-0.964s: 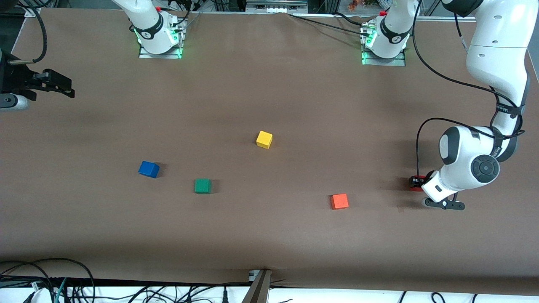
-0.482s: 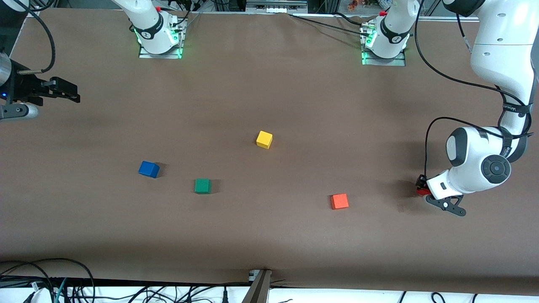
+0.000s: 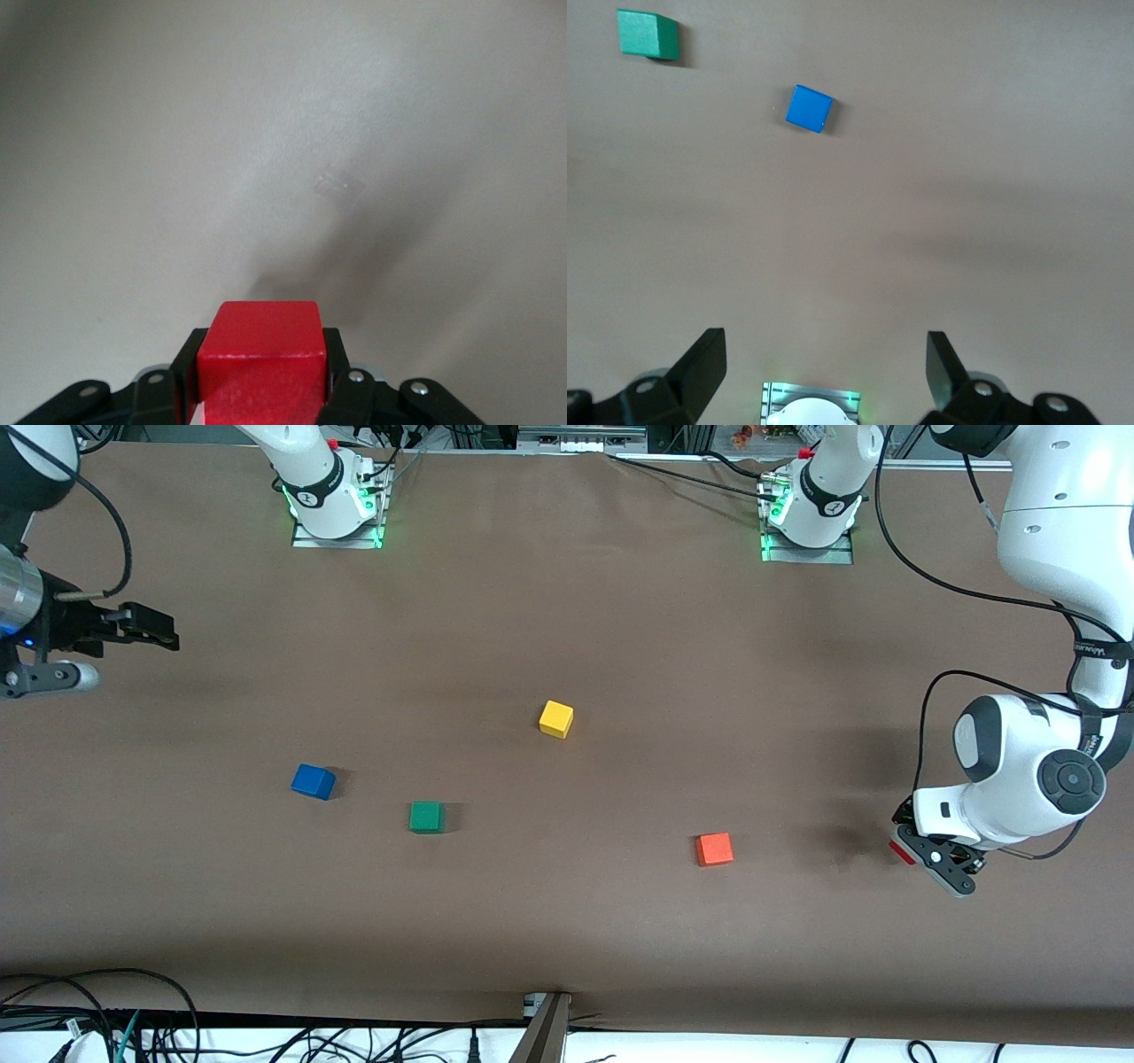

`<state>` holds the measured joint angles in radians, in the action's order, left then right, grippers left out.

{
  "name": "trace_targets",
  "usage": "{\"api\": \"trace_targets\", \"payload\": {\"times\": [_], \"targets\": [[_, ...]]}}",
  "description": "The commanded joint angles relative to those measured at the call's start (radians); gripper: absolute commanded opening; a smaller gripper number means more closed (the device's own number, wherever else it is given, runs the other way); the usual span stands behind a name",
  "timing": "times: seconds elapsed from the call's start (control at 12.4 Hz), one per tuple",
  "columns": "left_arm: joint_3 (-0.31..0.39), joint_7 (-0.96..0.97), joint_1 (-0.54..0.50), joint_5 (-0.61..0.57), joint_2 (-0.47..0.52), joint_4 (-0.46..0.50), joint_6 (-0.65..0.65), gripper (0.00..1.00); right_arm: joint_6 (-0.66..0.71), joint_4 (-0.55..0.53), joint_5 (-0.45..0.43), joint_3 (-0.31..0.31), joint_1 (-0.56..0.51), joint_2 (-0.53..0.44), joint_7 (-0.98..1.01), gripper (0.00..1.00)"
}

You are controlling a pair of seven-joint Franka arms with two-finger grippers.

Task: Pass red block to right arm, stack on blue
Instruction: 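Lift the red cube with the left gripper while the right gripper approaches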

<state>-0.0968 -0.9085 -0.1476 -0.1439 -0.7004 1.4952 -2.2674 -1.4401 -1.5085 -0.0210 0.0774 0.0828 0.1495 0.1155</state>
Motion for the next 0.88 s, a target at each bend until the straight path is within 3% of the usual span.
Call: {"api": "trace_targets", "payload": {"times": [0.0,0.16,0.32,0.56,0.72,0.8], "targets": [[-0.017,-0.102,0.009,-0.019,0.012,-0.058,0.063,0.00,0.017,0.016,0.003,-0.001,0.003,0.021,0.009,1.00],[-0.026,-0.186,0.011,0.009,0.009,-0.120,0.127,0.00,0.007,0.017,0.027,-0.001,0.003,0.035,0.000,1.00],[-0.049,-0.272,-0.001,0.145,0.007,-0.162,0.205,0.00,0.009,0.017,0.117,-0.001,0.000,0.068,-0.007,1.00],[-0.047,-0.328,-0.013,0.479,-0.010,-0.254,0.405,0.00,0.007,0.017,0.228,-0.002,0.012,0.110,-0.002,1.00],[-0.049,-0.339,-0.035,0.747,-0.014,-0.254,0.459,0.00,0.004,0.021,0.283,-0.002,0.044,0.136,0.003,1.00],[-0.047,-0.348,-0.038,0.912,-0.016,-0.247,0.491,0.00,0.000,0.028,0.365,-0.002,0.046,0.163,0.001,1.00]]}}
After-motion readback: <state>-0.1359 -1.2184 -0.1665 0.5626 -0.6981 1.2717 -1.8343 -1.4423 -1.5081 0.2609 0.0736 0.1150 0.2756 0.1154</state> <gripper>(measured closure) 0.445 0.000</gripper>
